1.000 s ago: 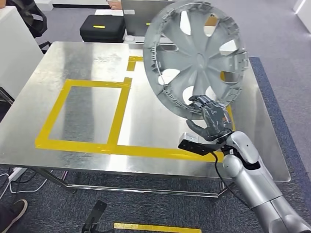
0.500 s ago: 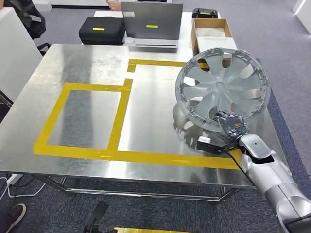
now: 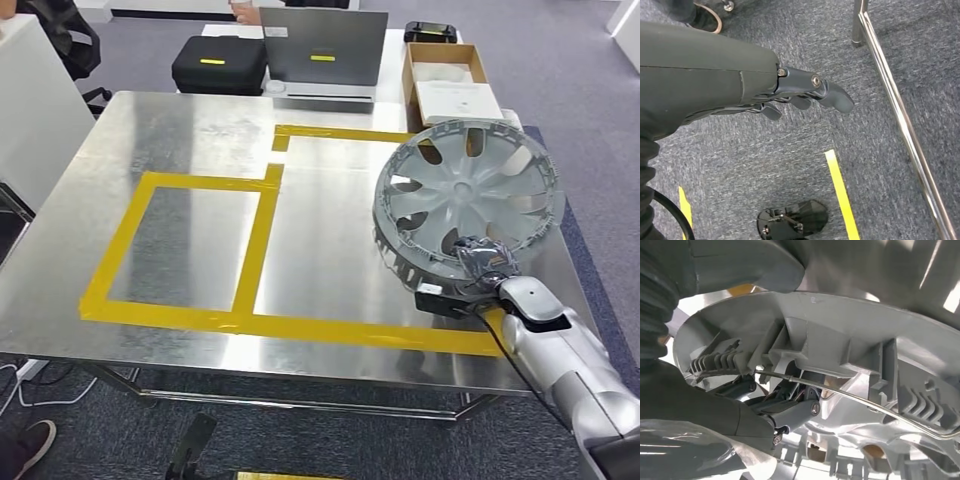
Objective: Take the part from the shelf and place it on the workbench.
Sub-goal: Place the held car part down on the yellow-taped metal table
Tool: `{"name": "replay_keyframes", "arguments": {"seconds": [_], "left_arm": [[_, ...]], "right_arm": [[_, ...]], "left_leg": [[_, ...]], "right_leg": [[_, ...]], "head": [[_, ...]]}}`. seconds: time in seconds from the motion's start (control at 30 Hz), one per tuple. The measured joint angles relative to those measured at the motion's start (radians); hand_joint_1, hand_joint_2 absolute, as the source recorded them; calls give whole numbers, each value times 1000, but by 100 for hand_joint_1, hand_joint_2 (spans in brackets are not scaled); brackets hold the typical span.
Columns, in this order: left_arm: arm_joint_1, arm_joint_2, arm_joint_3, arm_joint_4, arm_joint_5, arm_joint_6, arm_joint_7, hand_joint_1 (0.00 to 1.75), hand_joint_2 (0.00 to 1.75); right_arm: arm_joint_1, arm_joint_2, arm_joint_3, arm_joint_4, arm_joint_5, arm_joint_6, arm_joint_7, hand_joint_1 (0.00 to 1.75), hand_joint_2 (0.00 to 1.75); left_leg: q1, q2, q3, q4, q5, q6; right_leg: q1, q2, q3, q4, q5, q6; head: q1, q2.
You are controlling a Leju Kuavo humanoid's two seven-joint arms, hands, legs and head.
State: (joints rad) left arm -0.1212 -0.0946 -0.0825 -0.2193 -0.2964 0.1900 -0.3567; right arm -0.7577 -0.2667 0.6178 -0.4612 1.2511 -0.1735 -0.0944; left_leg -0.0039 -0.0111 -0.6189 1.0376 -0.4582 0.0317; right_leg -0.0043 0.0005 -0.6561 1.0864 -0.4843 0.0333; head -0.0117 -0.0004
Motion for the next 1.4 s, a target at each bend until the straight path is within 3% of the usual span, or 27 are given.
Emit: {"name": "replay_keyframes", "arguments": {"seconds": [0.03, 0.13, 0.23, 0.3, 0.33, 0.4, 0.47, 0.57, 0.63, 0.7, 0.77, 0.8, 0.83, 0.87, 0.93, 0.97, 1.0, 1.07, 1.13, 1.2, 1.27, 1.3, 1.33, 1.37, 1.4], "left_arm": [[0, -1, 2, 0, -2, 3, 0, 0, 175], [-3, -1, 6, -1, -8, 6, 1, 0, 175], [-5, -1, 8, -1, -17, 5, 7, 0, 175], [-5, -1, 9, -1, -22, 4, 13, 0, 175], [-5, -1, 9, -1, -25, 4, 16, 0, 175], [-7, 0, 9, -1, -31, 7, 18, 0, 175], [-10, -1, 9, -1, -35, 9, 19, 0, 175], [-11, -4, 9, -2, -39, 11, 20, 0, 175], [-11, -3, 10, -2, -45, 17, 20, 0, 175], [-14, -3, 10, -2, -52, 28, 23, 0, 175], [-16, -4, 11, -2, -61, 35, 31, 0, 175], [-17, -4, 11, -2, -66, 36, 34, 0, 175], [-17, -4, 11, -2, -70, 37, 36, 0, 175], [-18, -4, 11, -2, -73, 37, 37, 0, 175], [-21, -3, 11, -3, -77, 38, 37, 0, 175], [-22, -3, 11, -3, -78, 38, 37, 0, 175], [-23, -3, 11, -4, -79, 38, 37, 0, 175], [-23, -3, 11, -4, -79, 38, 37, 0, 175], [-23, -3, 11, -4, -79, 39, 37, 0, 175], [-24, -3, 11, -5, -79, 37, 37, 0, 175], [-24, -3, 12, -5, -79, 27, 37, 0, 175], [-23, -3, 14, -5, -79, 20, 37, 0, 131], [-23, -3, 15, -5, -78, 14, 37, 0, 87], [-23, -3, 17, -5, -78, 9, 37, 0, 44], [-23, -3, 18, -5, -78, 9, 37, 0, 0]], "right_arm": [[-10, -1, 1, 11, 0, 2, -8, 175, 175], [-18, 4, 4, 17, 1, 0, -42, 175, 175], [-22, 19, 11, 17, 11, -3, -68, 175, 175], [-24, 37, 19, 17, 19, -6, -88, 175, 175], [-25, 48, 26, 17, 25, -6, -99, 175, 175], [-30, 70, 42, 13, 35, -3, -115, 175, 175], [-35, 88, 58, 8, 42, 1, -119, 175, 175], [-41, 104, 85, 1, 61, 1, -126, 175, 175], [-46, 116, 108, -6, 69, -2, -142, 175, 175], [-49, 128, 127, -16, 68, -4, -155, 175, 175], [-50, 143, 146, -27, 67, -4, -157, 175, 175], [-50, 151, 158, -33, 66, -4, -158, 175, 175], [-50, 157, 169, -39, 66, -4, -158, 175, 175], [-51, 162, 178, -44, 65, -4, -159, 175, 175], [-53, 169, 193, -54, 63, -4, -160, 175, 175], [-57, 174, 200, -59, 62, -4, -161, 175, 175], [-62, 179, 207, -64, 60, -4, -162, 175, 175], [-69, 189, 220, -72, 53, -4, -166, 175, 175], [-72, 194, 231, -79, 42, -5, -170, 87, 87], [-75, 197, 240, -82, 31, -4, -173, 0, 0], [-78, 203, 246, -84, 22, -4, -176, 0, 0], [-79, 205, 248, -85, 17, -4, -178, 0, 0], [-80, 206, 251, -86, 13, -5, -180, 0, 0], [-80, 207, 253, -86, 7, -7, -182, 0, 0], [-80, 207, 256, -88, 0, -11, -183, 0, 0]], "left_leg": [[0, -1, 2, -1, -1, -7], [2, 0, -8, 28, -25, -24], [7, 1, -79, 193, -112, -39], [13, 2, -116, 274, -133, -46], [16, 2, -111, 260, -114, -49], [22, 3, -59, 140, -43, -54], [23, 3, -10, 30, -3, -52], [17, 0, -3, 5, -2, -32], [18, -1, 0, 0, 1, -18], [19, -1, 2, -4, 3, -8], [16, 0, 2, -3, 2, -3], [14, 0, 2, -3, 1, -2], [13, 0, 3, -3, 1, -1], [12, -1, 3, -2, 0, -1], [10, -3, 4, -1, -3, -3], [8, -4, 2, 1, -5, -7], [7, -4, -1, 2, -5, -11], [6, -3, -5, 2, -4, -20], [9, -2, -7, 10, -14, -30], [10, 0, -35, 77, -54, -40], [11, 1, -94, 206, -110, -47], [12, 1, -119, 257, -124, -50], [13, 1, -129, 276, -119, -51], [14, 2, -123, 257, -96, -52], [15, 2, -99, 203, -60, -53]], "right_leg": [[3, 0, 35, -70, 27, -8], [-3, -1, 44, -85, 36, -22], [-5, -3, 49, -90, 38, -28], [-6, -1, 49, -89, 37, -28], [-7, 1, 49, -88, 36, -27], [-9, 6, 49, -83, 33, -22], [-7, 9, 44, -74, 28, -12], [-7, 8, 41, -73, 27, 3], [-10, 6, 31, -57, 12, 11], [-10, 4, -15, 33, -37, 15], [-10, 4, -83, 173, -91, 15], [-10, 4, -106, 216, -99, 13], [-9, 4, -113, 224, -89, 11], [-8, 4, -102, 195, -63, 7], [-4, 3, -40, 63, 4, -3], [-2, 3, -9, 2, 24, -7], [0, 3, 12, -38, 31, -10], [4, 4, 22, -58, 25, -15], [1, 4, 28, -65, 25, -22], [-2, 2, 35, -72, 27, -31], [-1, 3, 38, -72, 25, -36], [-1, 4, 41, -72, 24, -37], [-1, 4, 43, -72, 23, -38], [-1, 5, 47, -72, 21, -37], [-1, 5, 51, -72, 19, -35]], "head": [[0, 0], [-2, 0], [-3, 0], [-3, 0], [-3, 0], [-3, 0], [-4, 0], [-5, 0], [-4, 0], [-2, 0], [-1, 0], [-1, 0], [-1, 0], [-1, 0], [-1, 0], [-2, 0], [-2, 0], [-2, 0], [-3, 0], [-4, 0], [-5, 0], [-5, 0], [-5, 0], [-5, 0], [-5, 0]]}}
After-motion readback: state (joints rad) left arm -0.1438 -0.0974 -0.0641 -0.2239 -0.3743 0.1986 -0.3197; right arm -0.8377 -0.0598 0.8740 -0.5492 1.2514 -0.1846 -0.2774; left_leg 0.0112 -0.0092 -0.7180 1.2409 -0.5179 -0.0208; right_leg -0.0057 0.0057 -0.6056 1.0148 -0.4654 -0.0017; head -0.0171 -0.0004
